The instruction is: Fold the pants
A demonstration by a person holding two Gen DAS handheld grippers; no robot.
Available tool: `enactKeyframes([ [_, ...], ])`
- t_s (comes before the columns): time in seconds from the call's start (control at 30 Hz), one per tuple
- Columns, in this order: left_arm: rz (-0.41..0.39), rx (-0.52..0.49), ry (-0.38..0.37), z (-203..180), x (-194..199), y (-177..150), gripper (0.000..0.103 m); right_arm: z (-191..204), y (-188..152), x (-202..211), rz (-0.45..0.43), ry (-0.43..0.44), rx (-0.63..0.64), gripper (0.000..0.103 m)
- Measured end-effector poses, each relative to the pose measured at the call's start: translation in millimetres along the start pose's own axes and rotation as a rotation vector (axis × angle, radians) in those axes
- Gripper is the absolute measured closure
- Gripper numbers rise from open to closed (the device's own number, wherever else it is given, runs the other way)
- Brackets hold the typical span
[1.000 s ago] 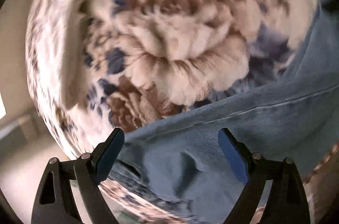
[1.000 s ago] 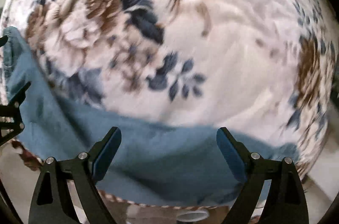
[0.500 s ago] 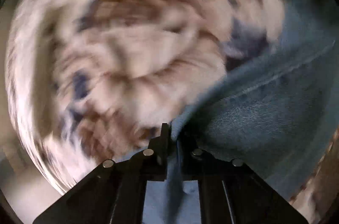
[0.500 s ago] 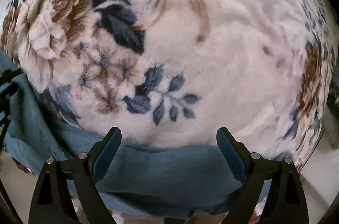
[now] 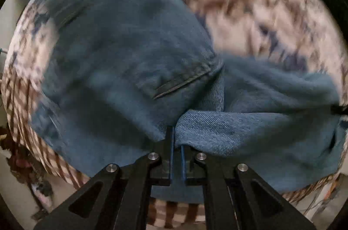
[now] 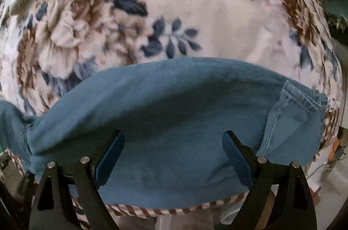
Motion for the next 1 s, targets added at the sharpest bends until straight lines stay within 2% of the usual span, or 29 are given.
enactKeyframes([
  [0.1,0.047,0.013,-0.007,1,-8,-11,0.098,-2,-14,2,0.011,-0.039,0.042,0.01],
  [0.2,0.07,0.083,-0.042,8,10,-14,0.088,-6,-22,16,-0.015,-0.015,0.039,0.01],
  [0.23,0.068,0.099,-0.056,10,18,-15,0.08,-8,-21,25,-0.03,0.005,0.027,0.01],
  [0.3,0.045,0.095,-0.028,12,41,-20,0.06,-19,-20,47,-0.07,0.063,-0.02,0.01],
  [0.37,0.008,0.072,0.01,10,55,-21,0.023,-38,-32,68,-0.108,0.083,-0.094,0.01],
  [0.4,-0.021,0.056,0.039,7,64,-22,0.018,-52,-42,76,-0.119,0.094,-0.141,0.01],
  [0.47,-0.045,0.045,0.042,-3,73,-23,0.017,-81,-51,79,-0.122,0.105,-0.205,0.01],
  [0.57,-0.058,0.033,0.027,-28,75,-15,0.017,-145,-64,68,-0.118,0.081,-0.284,0.01],
  [0.63,-0.058,0.005,0.02,-55,69,-3,0.017,-170,-61,47,-0.109,0.068,-0.343,0.01],
  [0.73,-0.061,-0.041,0.014,-98,64,-2,0.017,-217,-78,25,-0.098,0.074,-0.463,0.01],
  [0.9,-0.06,-0.142,0.033,-158,57,-13,0.017,-263,-99,-12,-0.058,0.148,-0.603,0.014],
  [0.97,-0.05,-0.177,0.046,-177,53,-18,0.017,-272,-106,-23,-0.057,0.214,-0.673,0.016],
  [1.0,-0.049,-0.192,0.059,-184,51,-20,0.017,-276,-107,-26,-0.08,0.279,-0.723,0.016],
])
Point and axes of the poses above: each gripper's, at about its wrist camera, not at the fingertips, and x roughly against the way its jaws point, z to its left, y to its top, the point moved 3 cm from there along -x, roughly the way its jaws point, and after that the axes turned 9 degrees about -z, right-handed, at the moved point
